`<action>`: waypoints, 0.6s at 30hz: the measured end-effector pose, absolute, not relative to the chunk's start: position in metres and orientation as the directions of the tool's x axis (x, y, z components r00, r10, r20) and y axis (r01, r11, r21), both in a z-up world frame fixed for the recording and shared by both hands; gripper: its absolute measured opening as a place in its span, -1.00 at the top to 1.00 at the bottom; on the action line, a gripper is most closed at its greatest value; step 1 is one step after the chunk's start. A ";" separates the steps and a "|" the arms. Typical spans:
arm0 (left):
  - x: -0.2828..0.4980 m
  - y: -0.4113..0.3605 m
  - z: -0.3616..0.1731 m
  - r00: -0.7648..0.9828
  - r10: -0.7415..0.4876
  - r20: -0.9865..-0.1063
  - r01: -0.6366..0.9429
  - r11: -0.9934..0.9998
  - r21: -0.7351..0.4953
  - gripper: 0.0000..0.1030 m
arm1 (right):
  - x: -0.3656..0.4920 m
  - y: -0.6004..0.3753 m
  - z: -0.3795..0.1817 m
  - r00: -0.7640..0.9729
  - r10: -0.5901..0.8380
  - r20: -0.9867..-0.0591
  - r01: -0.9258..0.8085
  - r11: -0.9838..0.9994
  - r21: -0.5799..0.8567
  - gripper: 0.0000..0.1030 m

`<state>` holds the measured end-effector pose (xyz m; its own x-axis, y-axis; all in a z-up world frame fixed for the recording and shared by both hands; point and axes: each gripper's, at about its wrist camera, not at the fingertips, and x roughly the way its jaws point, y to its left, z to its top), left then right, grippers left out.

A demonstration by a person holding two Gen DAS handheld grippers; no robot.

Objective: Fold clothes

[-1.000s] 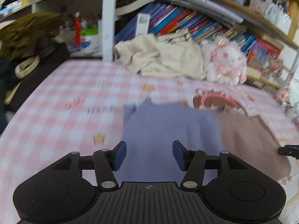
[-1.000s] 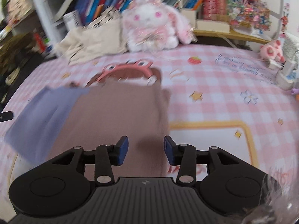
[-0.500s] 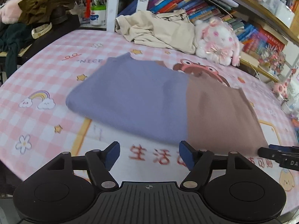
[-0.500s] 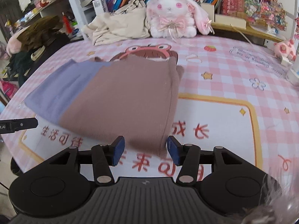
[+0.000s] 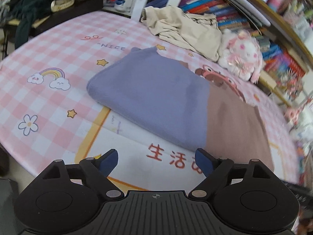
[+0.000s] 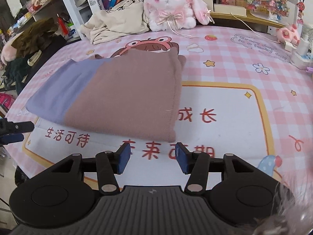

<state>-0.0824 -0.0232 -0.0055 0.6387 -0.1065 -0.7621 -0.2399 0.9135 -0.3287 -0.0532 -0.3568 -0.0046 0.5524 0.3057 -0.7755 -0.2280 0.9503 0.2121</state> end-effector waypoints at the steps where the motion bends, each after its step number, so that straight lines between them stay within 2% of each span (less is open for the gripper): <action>1: -0.081 -0.016 -0.006 0.638 -0.107 -0.762 -0.244 0.911 -0.333 -0.72 | -0.053 -0.352 -0.005 0.553 0.300 -0.777 -0.224 0.952 0.208 0.05; 7: -0.067 0.027 -0.011 0.633 -0.146 -0.760 -0.275 0.876 -0.397 -0.72 | -0.048 -0.321 -0.002 0.562 0.270 -0.782 -0.196 0.962 0.191 0.05; 8: -0.063 0.033 -0.013 0.626 -0.162 -0.763 -0.280 0.867 -0.413 -0.72 | -0.046 -0.316 -0.002 0.562 0.263 -0.784 -0.188 0.964 0.188 0.01; 9: -0.059 0.039 -0.016 0.620 -0.181 -0.764 -0.286 0.854 -0.434 -0.72 | -0.045 -0.311 -0.002 0.563 0.253 -0.787 -0.178 0.967 0.183 -0.15; 11: -0.051 0.054 -0.024 0.622 -0.249 -0.742 -0.308 0.794 -0.525 -0.72 | -0.042 -0.301 -0.002 0.563 0.226 -0.795 -0.154 0.974 0.168 -0.38; 12: -0.047 0.061 -0.027 0.624 -0.282 -0.729 -0.319 0.759 -0.567 -0.72 | -0.041 -0.296 -0.002 0.566 0.211 -0.797 -0.143 0.977 0.157 -0.41; 15: -0.038 0.086 -0.044 0.650 -0.364 -0.667 -0.381 0.603 -0.701 -0.65 | -0.039 -0.287 0.000 0.582 0.181 -0.793 -0.107 0.983 0.146 -0.42; 18: -0.033 0.105 -0.064 0.695 -0.393 -0.602 -0.450 0.416 -0.790 -0.59 | -0.035 -0.279 0.002 0.589 0.161 -0.792 -0.067 0.986 0.150 -0.38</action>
<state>-0.0333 0.1053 -0.0636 0.6951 -0.3925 -0.6023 -0.4496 0.4163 -0.7903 -0.0351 -0.2787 0.0016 0.5889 0.1607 -0.7921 -0.0671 0.9864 0.1503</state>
